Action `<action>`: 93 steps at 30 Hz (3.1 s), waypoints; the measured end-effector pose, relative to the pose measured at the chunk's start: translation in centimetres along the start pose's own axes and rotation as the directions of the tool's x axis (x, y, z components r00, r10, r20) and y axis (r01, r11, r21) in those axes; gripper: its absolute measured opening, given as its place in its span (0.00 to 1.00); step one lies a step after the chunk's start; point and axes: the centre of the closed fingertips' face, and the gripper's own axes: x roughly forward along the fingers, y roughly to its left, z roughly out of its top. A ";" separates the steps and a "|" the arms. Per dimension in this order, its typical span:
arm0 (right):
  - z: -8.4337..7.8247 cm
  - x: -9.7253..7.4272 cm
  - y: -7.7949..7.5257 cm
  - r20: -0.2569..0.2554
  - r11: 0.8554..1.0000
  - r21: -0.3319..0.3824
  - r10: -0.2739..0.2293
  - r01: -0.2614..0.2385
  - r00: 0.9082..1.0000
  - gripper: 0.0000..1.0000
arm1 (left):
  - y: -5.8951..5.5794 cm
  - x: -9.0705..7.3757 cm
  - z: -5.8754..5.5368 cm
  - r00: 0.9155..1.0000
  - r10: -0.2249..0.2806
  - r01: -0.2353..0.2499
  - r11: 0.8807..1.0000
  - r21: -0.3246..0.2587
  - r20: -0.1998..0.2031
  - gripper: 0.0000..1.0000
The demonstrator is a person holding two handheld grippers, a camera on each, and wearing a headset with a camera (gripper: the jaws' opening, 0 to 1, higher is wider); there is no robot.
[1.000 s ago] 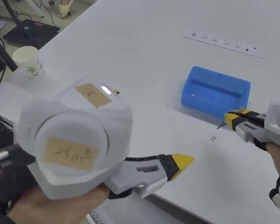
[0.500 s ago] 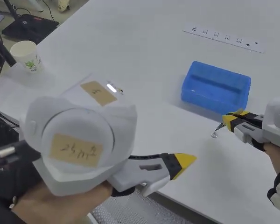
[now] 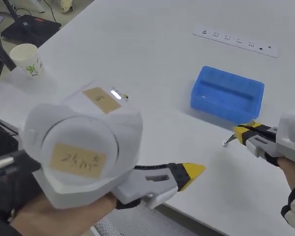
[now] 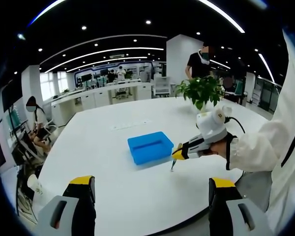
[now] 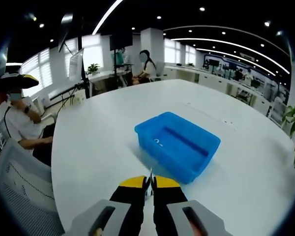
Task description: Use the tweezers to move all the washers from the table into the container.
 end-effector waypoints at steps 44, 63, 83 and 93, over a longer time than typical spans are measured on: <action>-0.1 0.3 -0.6 0.001 0.999 0.035 -0.031 0.031 1.000 0.00 | 0.0 0.2 0.3 1.000 -0.002 0.002 1.000 0.009 0.010 0.98; 1.5 -1.4 -1.0 0.004 0.998 0.052 -0.020 0.020 1.000 0.00 | 0.6 -0.4 1.7 0.999 0.009 -0.010 1.000 0.029 0.048 0.98; 5.4 -3.1 -2.0 0.051 0.999 0.021 -0.027 0.026 0.998 0.00 | 0.3 0.9 1.1 0.999 -0.023 0.020 0.996 0.082 0.037 0.99; 7.6 -3.0 -3.3 0.088 0.999 -0.005 -0.048 0.049 0.995 0.00 | 0.2 1.7 0.0 0.999 -0.033 0.032 0.996 0.081 0.016 0.99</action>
